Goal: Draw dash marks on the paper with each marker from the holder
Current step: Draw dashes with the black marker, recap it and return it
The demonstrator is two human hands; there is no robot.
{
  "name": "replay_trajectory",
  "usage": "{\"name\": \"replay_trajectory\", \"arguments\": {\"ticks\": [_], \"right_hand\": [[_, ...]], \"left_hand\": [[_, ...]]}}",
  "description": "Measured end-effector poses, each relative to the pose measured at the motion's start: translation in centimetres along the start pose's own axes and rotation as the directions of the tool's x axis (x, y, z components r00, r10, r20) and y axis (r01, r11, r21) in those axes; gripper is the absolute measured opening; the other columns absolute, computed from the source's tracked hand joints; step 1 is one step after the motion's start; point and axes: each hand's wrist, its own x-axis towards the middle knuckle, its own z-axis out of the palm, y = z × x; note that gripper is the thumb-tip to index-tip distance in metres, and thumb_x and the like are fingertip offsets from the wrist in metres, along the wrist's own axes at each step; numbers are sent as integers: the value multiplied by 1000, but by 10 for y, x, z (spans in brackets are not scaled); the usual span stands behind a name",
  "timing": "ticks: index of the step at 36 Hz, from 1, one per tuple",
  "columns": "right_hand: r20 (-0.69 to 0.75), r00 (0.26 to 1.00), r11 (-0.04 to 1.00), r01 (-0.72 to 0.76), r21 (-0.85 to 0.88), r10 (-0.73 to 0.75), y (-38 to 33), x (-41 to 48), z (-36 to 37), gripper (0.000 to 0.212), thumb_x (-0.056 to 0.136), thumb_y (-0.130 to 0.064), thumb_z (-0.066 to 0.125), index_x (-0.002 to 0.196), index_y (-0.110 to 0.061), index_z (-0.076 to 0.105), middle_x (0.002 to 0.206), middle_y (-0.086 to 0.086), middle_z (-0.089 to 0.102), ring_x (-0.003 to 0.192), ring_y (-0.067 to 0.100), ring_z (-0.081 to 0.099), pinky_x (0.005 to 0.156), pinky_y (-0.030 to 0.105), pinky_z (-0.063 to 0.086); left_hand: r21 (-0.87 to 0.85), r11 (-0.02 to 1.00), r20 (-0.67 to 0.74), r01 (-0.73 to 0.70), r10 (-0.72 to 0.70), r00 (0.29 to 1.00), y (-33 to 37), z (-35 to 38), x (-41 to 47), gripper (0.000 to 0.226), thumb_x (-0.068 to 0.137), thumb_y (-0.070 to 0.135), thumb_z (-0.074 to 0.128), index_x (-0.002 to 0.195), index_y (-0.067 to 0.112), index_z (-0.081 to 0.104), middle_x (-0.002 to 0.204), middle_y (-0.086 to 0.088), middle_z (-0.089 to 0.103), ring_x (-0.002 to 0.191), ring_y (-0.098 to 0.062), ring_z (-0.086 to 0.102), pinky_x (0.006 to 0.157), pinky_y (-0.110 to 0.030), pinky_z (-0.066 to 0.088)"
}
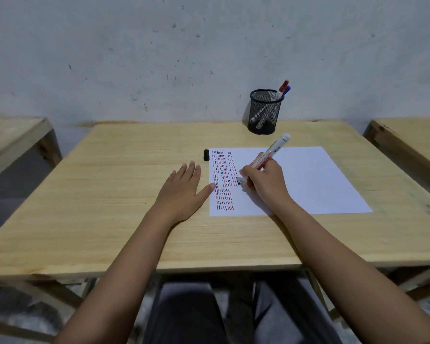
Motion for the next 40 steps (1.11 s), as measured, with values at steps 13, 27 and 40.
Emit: {"name": "replay_trajectory", "arguments": {"ticks": [13,27,40], "right_hand": [[-30,999,993,-22,120,26,-1,0,-4,24,78,3,56,62,-9,42,46,2,48,42,16,45,53,32,44],[-66,995,837,-28,547,76,-38,22,-21,19,87,-2,58,70,-9,52,62,8,59,44,9,59,49,13,52],[-65,996,815,-19,579,69,-53,33,-21,20,87,1,55,69,-7,51,53,5,62,40,8,55,45,13,50]], "left_hand": [[-18,1000,-5,-4,4,1000,0,0,0,72,93,58,21,150,15,5,161,-2,-2,148,-16,-4,120,-35,0],[-503,862,-115,57,-132,985,19,-35,48,66,90,42,52,145,17,27,143,-8,34,136,-23,32,107,-36,31],[-981,185,-127,-56,-403,906,47,-51,61,8,84,15,67,77,14,72,85,-3,69,82,-15,63,63,-25,49]]}}
